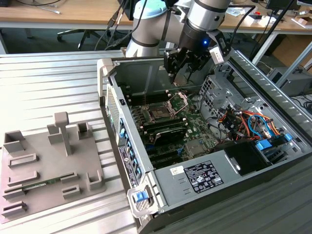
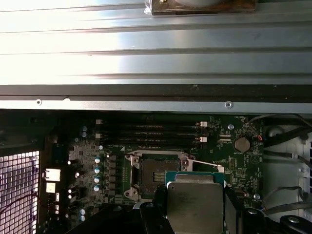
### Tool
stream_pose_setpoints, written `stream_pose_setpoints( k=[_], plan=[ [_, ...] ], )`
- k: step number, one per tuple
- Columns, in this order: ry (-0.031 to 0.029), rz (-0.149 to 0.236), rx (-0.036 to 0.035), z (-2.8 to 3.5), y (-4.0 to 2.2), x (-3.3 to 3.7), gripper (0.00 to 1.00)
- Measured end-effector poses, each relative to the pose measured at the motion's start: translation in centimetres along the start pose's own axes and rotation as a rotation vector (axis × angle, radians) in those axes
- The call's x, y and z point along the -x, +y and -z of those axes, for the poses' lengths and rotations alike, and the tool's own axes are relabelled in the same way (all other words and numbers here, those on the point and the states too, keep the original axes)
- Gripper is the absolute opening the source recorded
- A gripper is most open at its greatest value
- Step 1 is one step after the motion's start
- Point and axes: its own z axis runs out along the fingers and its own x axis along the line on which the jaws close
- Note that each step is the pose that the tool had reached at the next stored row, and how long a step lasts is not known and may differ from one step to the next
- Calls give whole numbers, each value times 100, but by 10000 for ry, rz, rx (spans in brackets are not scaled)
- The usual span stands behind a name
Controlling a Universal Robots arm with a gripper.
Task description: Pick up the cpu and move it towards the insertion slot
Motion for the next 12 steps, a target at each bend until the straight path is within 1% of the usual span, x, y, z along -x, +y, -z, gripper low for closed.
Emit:
stream_pose_setpoints(
  k=[7, 12],
  plan=[
    [1, 0, -1, -26, -1, 0, 55],
    [1, 0, 0, -32, -1, 0, 55]
  ],
)
